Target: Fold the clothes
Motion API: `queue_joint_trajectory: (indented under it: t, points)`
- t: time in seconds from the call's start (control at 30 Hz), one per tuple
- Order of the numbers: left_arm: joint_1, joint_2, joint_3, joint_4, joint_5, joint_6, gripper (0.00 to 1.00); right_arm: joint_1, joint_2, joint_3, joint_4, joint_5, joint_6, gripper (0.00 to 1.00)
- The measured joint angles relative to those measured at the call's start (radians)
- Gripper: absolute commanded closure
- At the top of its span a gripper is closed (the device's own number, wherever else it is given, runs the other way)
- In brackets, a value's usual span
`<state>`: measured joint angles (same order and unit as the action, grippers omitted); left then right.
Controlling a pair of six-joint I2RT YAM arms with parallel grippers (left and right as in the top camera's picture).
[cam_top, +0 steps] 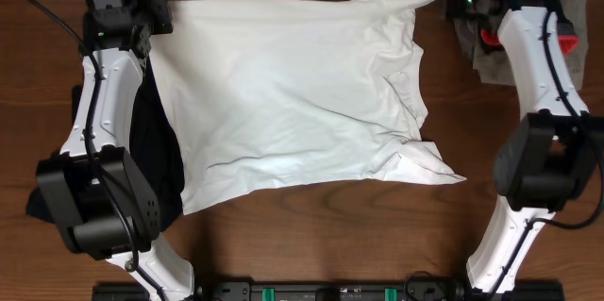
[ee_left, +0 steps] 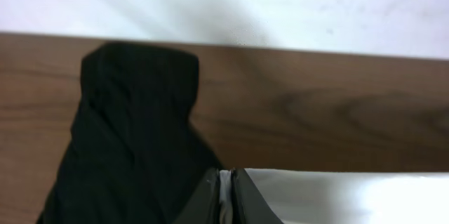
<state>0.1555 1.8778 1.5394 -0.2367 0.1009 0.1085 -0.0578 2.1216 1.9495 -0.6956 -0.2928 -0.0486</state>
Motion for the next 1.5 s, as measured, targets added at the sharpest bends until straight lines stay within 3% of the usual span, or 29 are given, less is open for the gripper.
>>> queue_joint_trajectory:
  t: [0.3,0.57,0.9,1.2,1.5]
  points:
    - [0.0,0.0,0.0,-0.203,0.001,0.0,0.94,-0.039,-0.103,0.003,-0.29,-0.073,-0.005,0.99]
    - [0.002,-0.013,0.0,-0.435,0.0,0.0,0.94,-0.039,-0.107,0.003,-0.512,-0.025,-0.008,0.99]
    - [0.015,-0.028,0.0,-0.685,-0.02,0.0,0.94,-0.058,-0.107,-0.107,-0.532,0.031,-0.007,0.99]
    - [0.047,-0.029,-0.027,-0.685,-0.03,0.0,0.94,-0.077,-0.107,-0.239,-0.452,0.034,-0.007,0.99]
    - [0.047,-0.028,-0.041,-0.68,-0.027,-0.008,0.94,-0.075,-0.107,-0.257,-0.414,-0.01,-0.013,0.99]
